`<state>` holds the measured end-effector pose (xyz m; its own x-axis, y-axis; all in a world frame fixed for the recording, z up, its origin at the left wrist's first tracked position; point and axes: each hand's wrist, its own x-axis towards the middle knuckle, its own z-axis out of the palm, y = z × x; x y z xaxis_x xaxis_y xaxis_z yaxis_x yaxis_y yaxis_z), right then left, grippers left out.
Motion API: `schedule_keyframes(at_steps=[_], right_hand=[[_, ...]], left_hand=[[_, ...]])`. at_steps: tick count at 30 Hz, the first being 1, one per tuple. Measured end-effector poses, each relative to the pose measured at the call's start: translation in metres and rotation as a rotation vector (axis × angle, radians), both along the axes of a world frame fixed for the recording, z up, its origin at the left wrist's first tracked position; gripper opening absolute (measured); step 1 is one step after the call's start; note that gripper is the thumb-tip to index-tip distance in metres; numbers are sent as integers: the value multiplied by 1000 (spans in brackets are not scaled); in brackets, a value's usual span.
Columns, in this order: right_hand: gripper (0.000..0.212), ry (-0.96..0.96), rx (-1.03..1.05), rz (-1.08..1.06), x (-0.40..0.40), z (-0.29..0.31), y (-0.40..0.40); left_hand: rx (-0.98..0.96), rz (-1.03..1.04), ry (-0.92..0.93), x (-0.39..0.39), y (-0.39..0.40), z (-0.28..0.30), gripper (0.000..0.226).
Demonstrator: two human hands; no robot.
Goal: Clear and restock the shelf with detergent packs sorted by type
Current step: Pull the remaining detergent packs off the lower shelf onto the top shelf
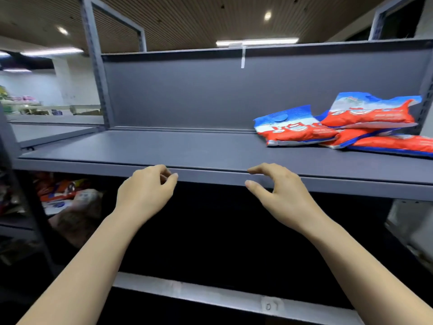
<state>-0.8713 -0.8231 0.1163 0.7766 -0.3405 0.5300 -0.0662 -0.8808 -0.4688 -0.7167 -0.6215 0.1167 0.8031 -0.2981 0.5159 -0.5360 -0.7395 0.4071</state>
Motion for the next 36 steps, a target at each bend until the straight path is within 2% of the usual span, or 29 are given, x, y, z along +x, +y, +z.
schedule_keyframes(at_steps=[10,18,36], right_hand=[[34,128,0,44,108,-49,144],[40,259,-19,172,207,-69,233],[37,359,-33,516,384,-111,369]], left_hand=[[47,-54,36,102,146,-43,24],[94,58,119,173,240,-67,25],[134,334,207,332,372,-95,26]])
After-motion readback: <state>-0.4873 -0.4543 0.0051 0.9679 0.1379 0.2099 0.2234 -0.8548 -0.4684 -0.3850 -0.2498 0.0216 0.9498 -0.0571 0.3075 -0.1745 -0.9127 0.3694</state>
